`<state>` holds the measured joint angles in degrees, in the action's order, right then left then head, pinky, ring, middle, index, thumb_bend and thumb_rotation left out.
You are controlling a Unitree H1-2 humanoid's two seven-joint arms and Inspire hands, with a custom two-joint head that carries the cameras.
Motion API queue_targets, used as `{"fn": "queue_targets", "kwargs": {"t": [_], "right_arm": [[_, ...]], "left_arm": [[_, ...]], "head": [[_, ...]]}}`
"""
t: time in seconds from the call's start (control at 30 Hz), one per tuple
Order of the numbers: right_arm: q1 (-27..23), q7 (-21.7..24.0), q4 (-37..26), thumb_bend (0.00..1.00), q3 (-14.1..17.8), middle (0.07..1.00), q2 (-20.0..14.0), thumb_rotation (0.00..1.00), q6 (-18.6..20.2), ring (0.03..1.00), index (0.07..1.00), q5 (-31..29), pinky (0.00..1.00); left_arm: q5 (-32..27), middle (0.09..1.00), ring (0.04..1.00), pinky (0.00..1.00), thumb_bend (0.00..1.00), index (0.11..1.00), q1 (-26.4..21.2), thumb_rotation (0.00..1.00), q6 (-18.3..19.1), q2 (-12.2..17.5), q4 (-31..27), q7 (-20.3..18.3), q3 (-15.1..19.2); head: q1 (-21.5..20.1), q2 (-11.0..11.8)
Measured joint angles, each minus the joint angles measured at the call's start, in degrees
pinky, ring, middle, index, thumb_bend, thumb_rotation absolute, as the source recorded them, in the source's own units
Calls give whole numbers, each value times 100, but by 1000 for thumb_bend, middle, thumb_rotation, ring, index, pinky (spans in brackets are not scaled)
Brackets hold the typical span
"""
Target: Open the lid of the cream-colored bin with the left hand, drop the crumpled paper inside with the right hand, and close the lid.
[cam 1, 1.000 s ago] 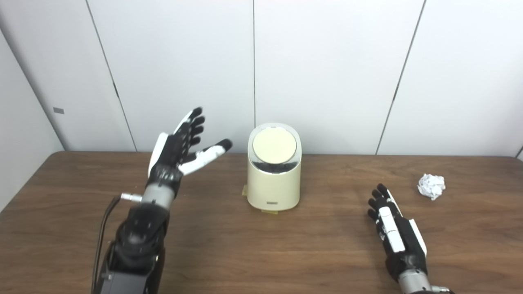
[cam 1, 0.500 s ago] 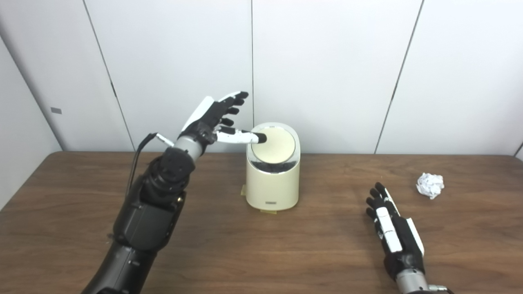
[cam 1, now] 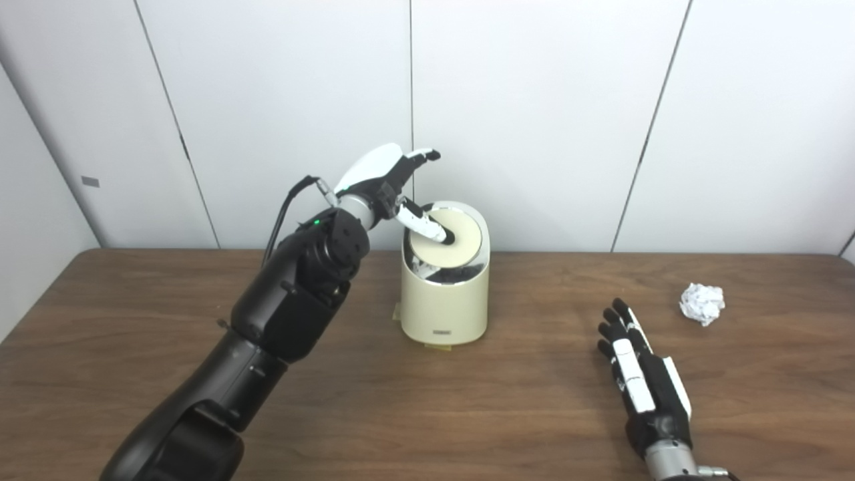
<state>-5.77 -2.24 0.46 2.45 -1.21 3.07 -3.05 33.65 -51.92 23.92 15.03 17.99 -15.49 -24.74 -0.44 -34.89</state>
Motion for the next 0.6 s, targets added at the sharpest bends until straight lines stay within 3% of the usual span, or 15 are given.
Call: {"fn": "queue_targets", "kwargs": {"t": [0.13, 0.27, 0.6], "right_arm": [[0, -31, -10, 521, -2, 955, 38, 826, 15, 943, 965, 3, 962], [0, -48, -33, 528, -3, 957, 57, 826, 53, 944, 966, 5, 951], [-3, -68, -51, 512, -4, 955, 44, 832, 91, 937, 969, 45, 928]], "left_arm": [[328, 976, 952, 863, 928, 957, -95, 149, -323, 40, 152, 123, -189], [572, 960, 935, 856, 946, 943, -113, 140, -541, 75, 189, 182, -293], [1055, 943, 935, 872, 986, 937, -115, 118, -773, 104, 186, 189, -397]], "head": [[-17, 0], [0, -26], [26, -70]]}}
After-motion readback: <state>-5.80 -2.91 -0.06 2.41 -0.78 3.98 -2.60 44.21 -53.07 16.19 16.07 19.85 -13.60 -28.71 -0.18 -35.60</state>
